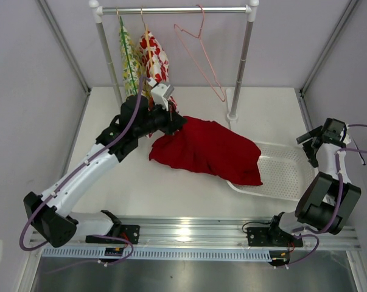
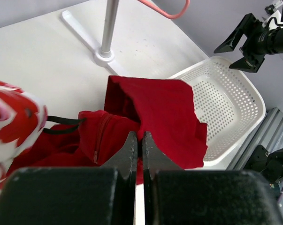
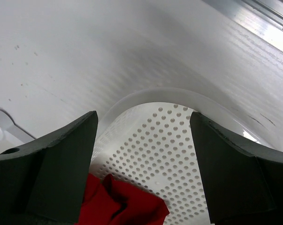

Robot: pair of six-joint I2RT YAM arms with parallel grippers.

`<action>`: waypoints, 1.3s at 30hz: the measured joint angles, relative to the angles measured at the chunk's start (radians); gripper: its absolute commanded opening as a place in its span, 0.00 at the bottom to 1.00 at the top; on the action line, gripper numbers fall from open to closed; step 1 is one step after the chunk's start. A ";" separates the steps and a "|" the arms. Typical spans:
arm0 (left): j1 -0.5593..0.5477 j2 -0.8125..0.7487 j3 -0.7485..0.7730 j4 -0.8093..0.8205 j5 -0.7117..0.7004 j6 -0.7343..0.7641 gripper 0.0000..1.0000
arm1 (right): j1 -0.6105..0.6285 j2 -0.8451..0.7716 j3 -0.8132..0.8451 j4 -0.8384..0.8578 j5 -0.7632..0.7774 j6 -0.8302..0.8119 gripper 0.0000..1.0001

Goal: Place the skirt on the hanger

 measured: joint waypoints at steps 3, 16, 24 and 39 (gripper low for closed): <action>0.016 -0.022 0.056 -0.089 0.007 0.015 0.00 | -0.003 0.019 0.011 0.000 0.014 0.001 0.84; 0.113 -0.193 0.270 -0.366 0.032 0.083 0.00 | -0.015 0.056 0.051 -0.024 0.086 0.000 0.83; 0.122 -0.207 0.270 -0.417 0.060 0.101 0.00 | 0.015 0.090 0.116 -0.044 0.178 -0.013 0.82; 0.051 -0.228 -0.090 -0.290 0.193 0.053 0.00 | 0.395 0.031 0.192 -0.128 0.297 -0.062 0.82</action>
